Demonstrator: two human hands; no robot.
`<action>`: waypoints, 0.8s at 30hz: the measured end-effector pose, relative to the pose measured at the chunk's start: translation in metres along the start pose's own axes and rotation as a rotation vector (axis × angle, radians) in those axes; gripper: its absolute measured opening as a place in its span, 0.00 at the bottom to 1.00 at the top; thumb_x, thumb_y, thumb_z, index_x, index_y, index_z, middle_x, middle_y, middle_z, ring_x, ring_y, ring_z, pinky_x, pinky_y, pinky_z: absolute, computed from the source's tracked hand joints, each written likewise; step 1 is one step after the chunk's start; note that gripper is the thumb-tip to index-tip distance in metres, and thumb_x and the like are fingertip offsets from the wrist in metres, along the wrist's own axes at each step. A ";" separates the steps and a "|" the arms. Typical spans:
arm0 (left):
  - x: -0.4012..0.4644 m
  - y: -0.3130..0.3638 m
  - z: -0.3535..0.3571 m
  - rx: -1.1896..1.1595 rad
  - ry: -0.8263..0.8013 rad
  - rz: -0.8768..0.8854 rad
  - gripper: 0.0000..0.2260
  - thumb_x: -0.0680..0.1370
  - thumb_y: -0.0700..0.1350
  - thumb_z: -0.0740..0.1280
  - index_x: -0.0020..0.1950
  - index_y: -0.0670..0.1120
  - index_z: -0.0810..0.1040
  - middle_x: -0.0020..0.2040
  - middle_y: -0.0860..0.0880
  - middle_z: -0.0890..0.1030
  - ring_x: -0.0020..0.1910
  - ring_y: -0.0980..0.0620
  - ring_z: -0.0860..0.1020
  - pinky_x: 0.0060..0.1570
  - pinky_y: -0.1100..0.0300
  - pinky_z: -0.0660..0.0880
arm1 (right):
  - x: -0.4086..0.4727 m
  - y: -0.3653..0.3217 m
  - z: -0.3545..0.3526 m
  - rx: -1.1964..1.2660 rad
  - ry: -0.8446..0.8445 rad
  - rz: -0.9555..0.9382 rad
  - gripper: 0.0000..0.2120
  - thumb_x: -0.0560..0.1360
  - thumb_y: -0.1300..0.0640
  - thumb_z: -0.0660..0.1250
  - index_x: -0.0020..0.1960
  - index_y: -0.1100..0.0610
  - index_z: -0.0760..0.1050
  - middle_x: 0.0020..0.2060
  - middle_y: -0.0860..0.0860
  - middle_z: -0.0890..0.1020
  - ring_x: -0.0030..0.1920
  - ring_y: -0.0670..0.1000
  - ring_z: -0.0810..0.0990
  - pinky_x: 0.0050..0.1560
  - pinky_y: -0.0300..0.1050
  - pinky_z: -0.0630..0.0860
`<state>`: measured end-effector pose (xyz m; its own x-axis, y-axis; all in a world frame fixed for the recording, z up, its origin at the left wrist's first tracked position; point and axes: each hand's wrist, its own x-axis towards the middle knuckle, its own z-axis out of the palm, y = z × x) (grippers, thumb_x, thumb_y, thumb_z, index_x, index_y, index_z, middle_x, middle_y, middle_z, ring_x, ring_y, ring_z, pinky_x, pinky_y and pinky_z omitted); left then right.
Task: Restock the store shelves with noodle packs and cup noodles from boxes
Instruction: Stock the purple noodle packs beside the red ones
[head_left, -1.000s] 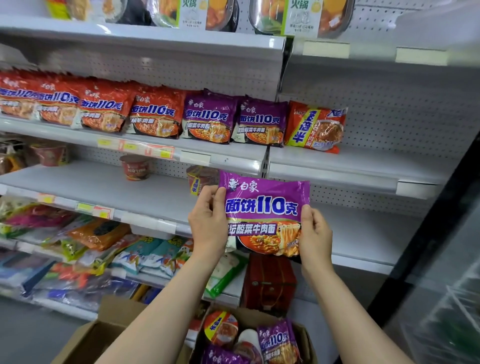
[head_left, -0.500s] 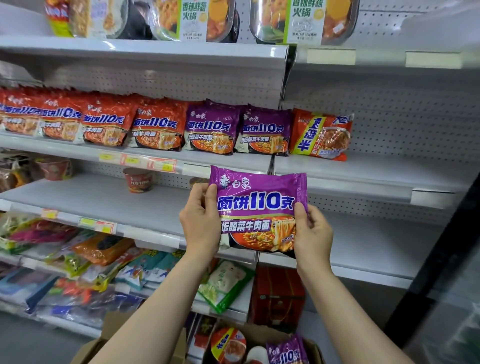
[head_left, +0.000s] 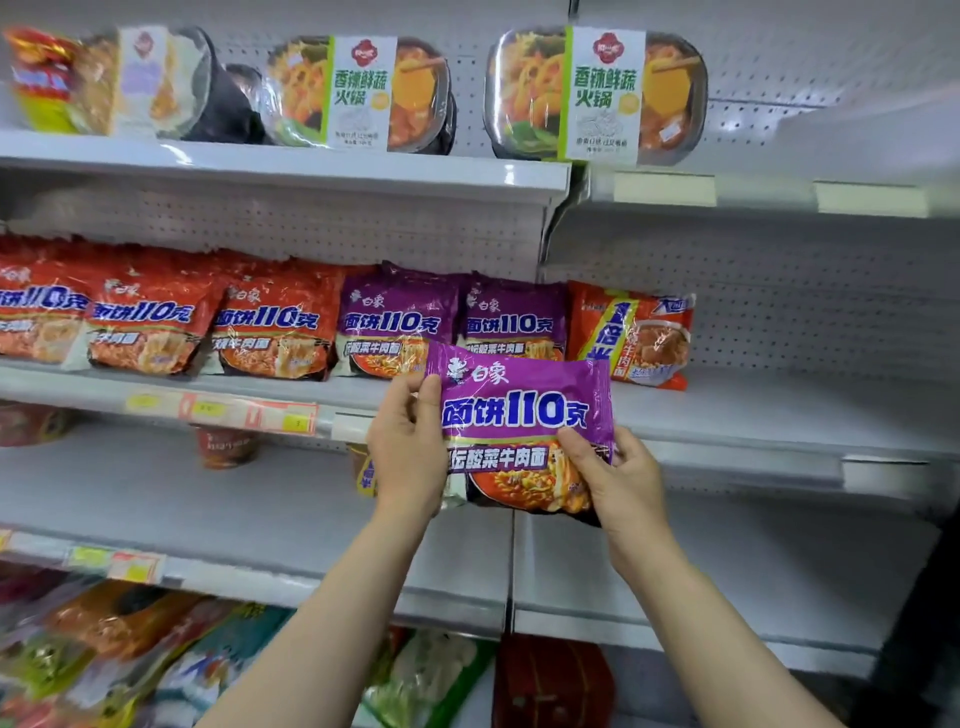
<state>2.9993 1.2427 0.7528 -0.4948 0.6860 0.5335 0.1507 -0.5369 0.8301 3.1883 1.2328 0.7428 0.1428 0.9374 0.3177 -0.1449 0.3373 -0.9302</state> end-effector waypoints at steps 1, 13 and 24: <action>0.009 0.000 0.003 0.006 -0.020 -0.005 0.08 0.84 0.51 0.63 0.46 0.50 0.75 0.41 0.51 0.83 0.38 0.56 0.83 0.34 0.60 0.79 | 0.008 -0.001 0.002 0.001 0.013 -0.007 0.16 0.72 0.54 0.77 0.58 0.53 0.79 0.48 0.50 0.88 0.48 0.51 0.87 0.45 0.46 0.84; 0.094 -0.012 0.033 0.137 -0.120 0.009 0.11 0.84 0.51 0.62 0.63 0.47 0.74 0.53 0.54 0.78 0.49 0.64 0.75 0.45 0.73 0.71 | 0.130 -0.010 0.027 0.004 0.182 -0.091 0.23 0.72 0.51 0.78 0.64 0.54 0.78 0.54 0.49 0.86 0.51 0.48 0.86 0.52 0.47 0.84; 0.125 -0.048 0.071 0.446 -0.566 -0.100 0.24 0.83 0.60 0.57 0.77 0.53 0.65 0.76 0.42 0.64 0.74 0.42 0.65 0.73 0.44 0.64 | 0.198 0.017 0.044 -0.188 0.182 -0.015 0.30 0.67 0.44 0.80 0.64 0.52 0.77 0.57 0.50 0.84 0.54 0.51 0.85 0.51 0.49 0.83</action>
<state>2.9909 1.3888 0.7907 -0.0240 0.9350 0.3538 0.5222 -0.2901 0.8020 3.1714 1.4282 0.7982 0.3198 0.8955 0.3095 0.0403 0.3135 -0.9487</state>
